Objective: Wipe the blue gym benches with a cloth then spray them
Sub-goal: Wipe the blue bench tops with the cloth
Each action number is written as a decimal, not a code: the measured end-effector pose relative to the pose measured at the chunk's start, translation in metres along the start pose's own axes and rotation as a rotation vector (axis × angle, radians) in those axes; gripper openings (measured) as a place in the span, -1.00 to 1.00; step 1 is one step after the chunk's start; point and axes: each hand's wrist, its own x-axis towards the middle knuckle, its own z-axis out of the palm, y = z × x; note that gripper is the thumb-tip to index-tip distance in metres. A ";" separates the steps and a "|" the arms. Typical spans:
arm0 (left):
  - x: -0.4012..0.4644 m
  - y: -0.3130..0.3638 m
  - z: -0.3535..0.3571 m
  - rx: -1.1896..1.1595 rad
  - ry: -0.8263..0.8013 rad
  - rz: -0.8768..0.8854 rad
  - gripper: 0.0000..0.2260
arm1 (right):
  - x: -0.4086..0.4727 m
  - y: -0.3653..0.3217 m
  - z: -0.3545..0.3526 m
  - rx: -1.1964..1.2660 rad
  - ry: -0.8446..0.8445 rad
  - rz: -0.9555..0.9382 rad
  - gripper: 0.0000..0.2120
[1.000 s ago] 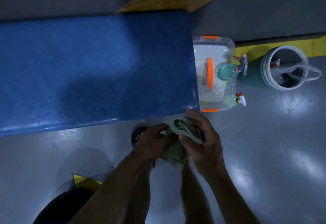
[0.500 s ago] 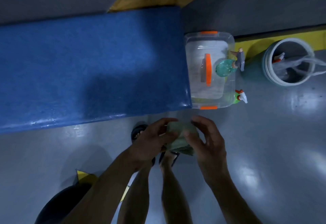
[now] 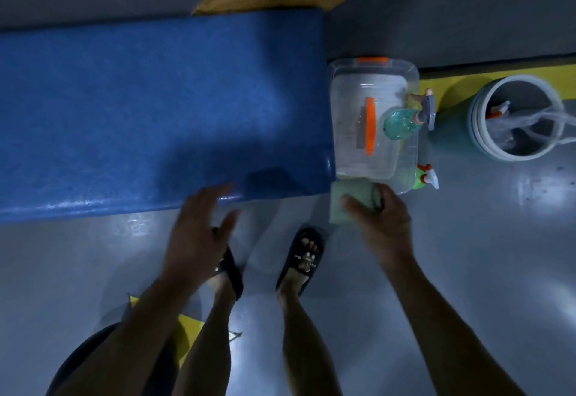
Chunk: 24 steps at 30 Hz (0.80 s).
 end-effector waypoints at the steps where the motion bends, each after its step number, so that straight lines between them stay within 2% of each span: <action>1: 0.004 -0.015 -0.012 0.104 0.024 0.051 -0.60 | 0.011 0.004 -0.005 -0.053 0.049 -0.004 -0.62; 4: 0.016 -0.054 -0.045 0.323 0.080 0.142 -0.51 | 0.033 0.011 -0.009 -0.121 0.061 0.016 -0.64; 9: 0.038 -0.116 -0.080 0.527 0.035 0.202 -0.30 | 0.041 0.018 0.011 -0.302 0.193 -0.222 -0.64; 14: 0.040 -0.133 -0.078 0.509 -0.021 0.135 -0.36 | 0.022 0.003 0.055 -0.331 0.340 -0.325 -0.65; 19: 0.041 -0.127 -0.077 0.467 0.025 0.130 -0.38 | 0.003 -0.017 0.088 -0.304 0.493 -0.287 -0.62; 21: 0.042 -0.128 -0.077 0.465 0.031 0.134 -0.39 | -0.008 -0.026 0.103 -0.298 0.484 -0.344 -0.60; 24: 0.040 -0.129 -0.075 0.472 0.023 0.133 -0.39 | -0.036 -0.037 0.134 -0.335 0.332 -0.529 -0.59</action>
